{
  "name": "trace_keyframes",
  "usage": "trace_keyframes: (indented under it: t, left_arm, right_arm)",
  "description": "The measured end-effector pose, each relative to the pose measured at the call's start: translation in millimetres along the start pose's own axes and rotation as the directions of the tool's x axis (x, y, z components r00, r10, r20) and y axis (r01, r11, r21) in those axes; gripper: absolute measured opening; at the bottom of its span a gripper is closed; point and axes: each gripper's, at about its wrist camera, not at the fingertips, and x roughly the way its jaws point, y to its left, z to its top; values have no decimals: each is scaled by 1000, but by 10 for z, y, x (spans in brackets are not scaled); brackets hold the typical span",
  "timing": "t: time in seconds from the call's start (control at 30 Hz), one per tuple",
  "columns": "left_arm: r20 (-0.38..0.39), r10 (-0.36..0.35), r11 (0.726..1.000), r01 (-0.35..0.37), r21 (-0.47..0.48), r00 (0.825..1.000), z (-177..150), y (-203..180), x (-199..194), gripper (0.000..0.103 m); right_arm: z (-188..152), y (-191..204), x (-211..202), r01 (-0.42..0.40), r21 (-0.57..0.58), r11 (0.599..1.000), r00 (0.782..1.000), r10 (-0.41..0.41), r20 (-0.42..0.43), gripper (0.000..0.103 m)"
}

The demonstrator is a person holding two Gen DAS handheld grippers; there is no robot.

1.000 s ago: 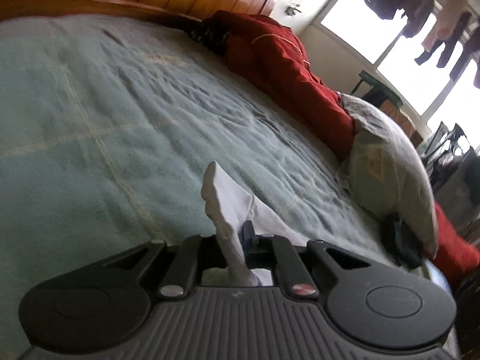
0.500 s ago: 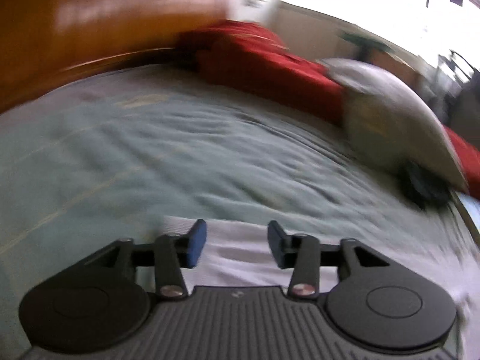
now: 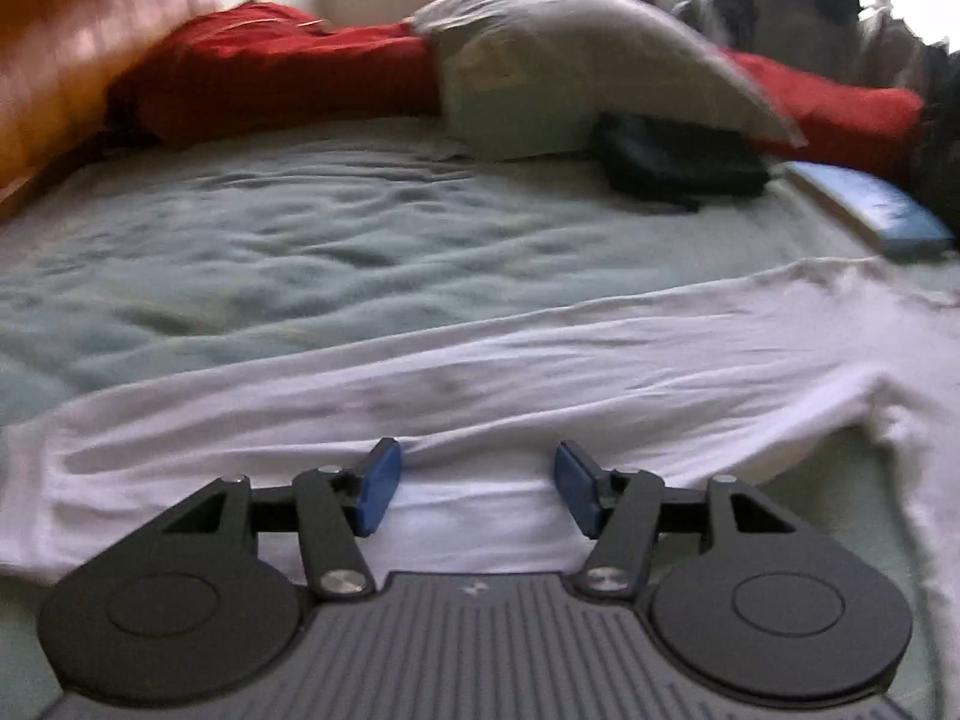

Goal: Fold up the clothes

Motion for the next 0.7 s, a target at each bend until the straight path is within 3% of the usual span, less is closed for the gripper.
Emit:
trace_keyframes:
  t: [0.07,0.1,0.2,0.33,0.43,0.5,0.57,0.7]
  left_arm:
    - [-13,22,1000,-22,-5,1000,110,-64,-93,59]
    - [-3,-3,1000,3,10,1000,168,-154,-161,61]
    - [21,-143,987,141,82,990,326,-616,-310,75]
    - [-36,-291,941,293,171,956,435,-1441,-301,78]
    - [-102,-292,925,308,222,951,404,-1980,-73,78]
    - [-143,-266,931,292,221,953,381,-2145,153,78]
    - [-134,-206,948,232,219,969,386,-2227,383,84]
    - [-110,-188,974,200,109,976,600,-2138,678,95]
  right_arm:
    - [-6,-68,-10,-6,19,1000,1000,6,6,103]
    - [-10,-102,-16,-10,28,1000,1000,10,9,103]
    - [26,-158,-11,-21,37,999,1000,20,9,103]
    - [101,-170,6,-12,-8,1000,1000,12,0,103]
    - [133,-209,8,-1,-31,1000,1000,2,6,103]
    - [116,-262,7,-5,-27,1000,1000,5,9,103]
    - [75,-339,22,-16,-10,1000,1000,16,5,103]
    - [-6,-513,82,-36,39,999,999,37,-12,103]
